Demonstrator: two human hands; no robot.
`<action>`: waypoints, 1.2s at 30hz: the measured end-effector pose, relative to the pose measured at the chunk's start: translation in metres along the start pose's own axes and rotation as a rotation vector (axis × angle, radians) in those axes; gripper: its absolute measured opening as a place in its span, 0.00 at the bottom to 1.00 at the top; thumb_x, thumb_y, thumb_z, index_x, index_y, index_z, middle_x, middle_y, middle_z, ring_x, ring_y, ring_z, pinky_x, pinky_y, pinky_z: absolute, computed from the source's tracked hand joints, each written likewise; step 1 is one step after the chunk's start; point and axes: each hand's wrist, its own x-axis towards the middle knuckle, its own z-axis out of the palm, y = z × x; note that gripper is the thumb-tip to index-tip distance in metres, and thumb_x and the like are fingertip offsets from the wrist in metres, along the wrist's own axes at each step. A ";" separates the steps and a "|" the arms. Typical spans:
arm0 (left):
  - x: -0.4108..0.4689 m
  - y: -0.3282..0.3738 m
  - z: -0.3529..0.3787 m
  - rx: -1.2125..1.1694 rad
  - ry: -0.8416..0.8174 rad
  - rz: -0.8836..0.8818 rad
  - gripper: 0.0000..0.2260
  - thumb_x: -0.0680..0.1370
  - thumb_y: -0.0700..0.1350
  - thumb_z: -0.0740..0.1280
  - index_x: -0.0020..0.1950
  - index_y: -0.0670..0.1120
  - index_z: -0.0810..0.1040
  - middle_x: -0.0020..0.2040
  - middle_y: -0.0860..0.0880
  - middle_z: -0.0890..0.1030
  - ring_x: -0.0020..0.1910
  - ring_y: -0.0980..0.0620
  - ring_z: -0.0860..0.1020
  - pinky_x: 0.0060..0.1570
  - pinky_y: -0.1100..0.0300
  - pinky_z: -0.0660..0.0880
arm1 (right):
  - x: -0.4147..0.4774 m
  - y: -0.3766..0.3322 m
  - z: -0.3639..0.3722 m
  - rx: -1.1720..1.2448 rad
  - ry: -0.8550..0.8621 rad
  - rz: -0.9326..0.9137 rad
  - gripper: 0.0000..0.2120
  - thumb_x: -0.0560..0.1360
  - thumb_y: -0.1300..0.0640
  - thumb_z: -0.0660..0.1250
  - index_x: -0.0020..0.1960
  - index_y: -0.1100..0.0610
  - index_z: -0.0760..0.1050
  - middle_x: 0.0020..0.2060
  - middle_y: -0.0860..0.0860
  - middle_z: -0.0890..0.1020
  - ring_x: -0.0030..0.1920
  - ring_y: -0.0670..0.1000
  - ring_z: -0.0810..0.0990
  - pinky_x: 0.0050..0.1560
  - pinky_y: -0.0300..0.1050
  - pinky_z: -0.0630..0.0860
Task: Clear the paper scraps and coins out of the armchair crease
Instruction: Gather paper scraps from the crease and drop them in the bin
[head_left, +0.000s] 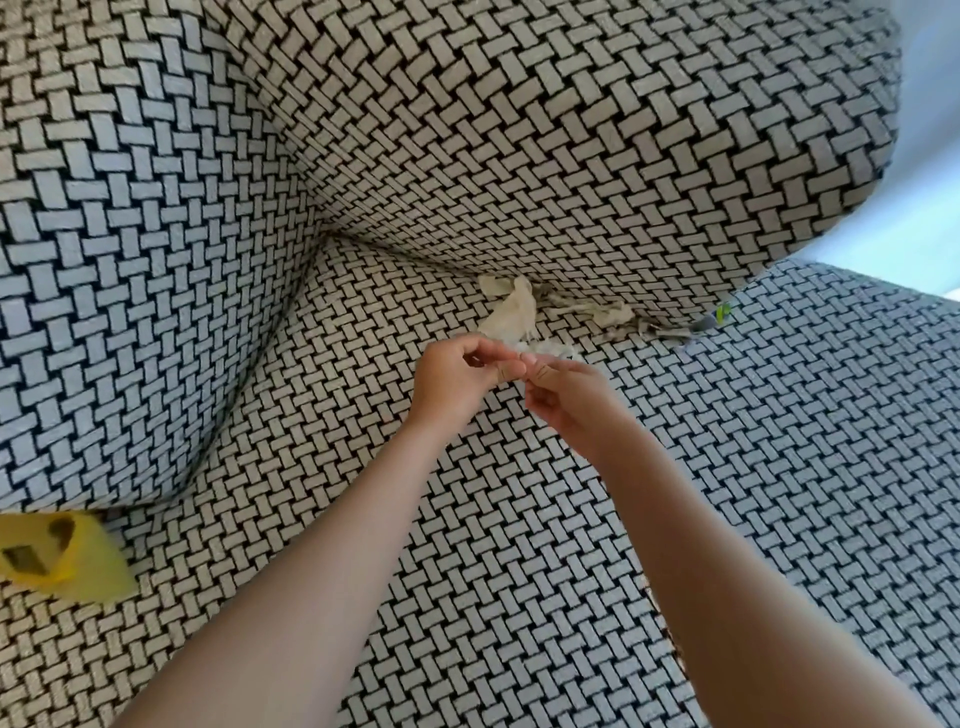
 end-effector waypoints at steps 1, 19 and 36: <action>0.007 0.001 0.001 0.002 0.018 0.003 0.08 0.67 0.42 0.75 0.35 0.52 0.77 0.35 0.59 0.76 0.35 0.64 0.73 0.37 0.76 0.69 | 0.004 -0.004 0.004 -0.057 0.062 -0.041 0.04 0.76 0.64 0.63 0.45 0.60 0.77 0.34 0.50 0.76 0.35 0.45 0.73 0.39 0.36 0.75; 0.107 -0.008 0.022 0.622 0.050 0.099 0.30 0.66 0.64 0.70 0.54 0.41 0.72 0.52 0.45 0.77 0.54 0.46 0.73 0.53 0.52 0.71 | 0.074 0.027 0.018 -0.926 0.558 -0.712 0.06 0.72 0.69 0.65 0.45 0.63 0.79 0.62 0.53 0.77 0.56 0.51 0.78 0.50 0.39 0.74; 0.117 -0.021 0.005 0.242 0.094 0.276 0.04 0.75 0.41 0.68 0.44 0.46 0.73 0.35 0.52 0.77 0.34 0.56 0.76 0.35 0.62 0.73 | 0.107 -0.010 0.016 -0.923 0.578 -0.678 0.08 0.76 0.62 0.63 0.50 0.58 0.80 0.44 0.51 0.83 0.46 0.51 0.79 0.41 0.38 0.68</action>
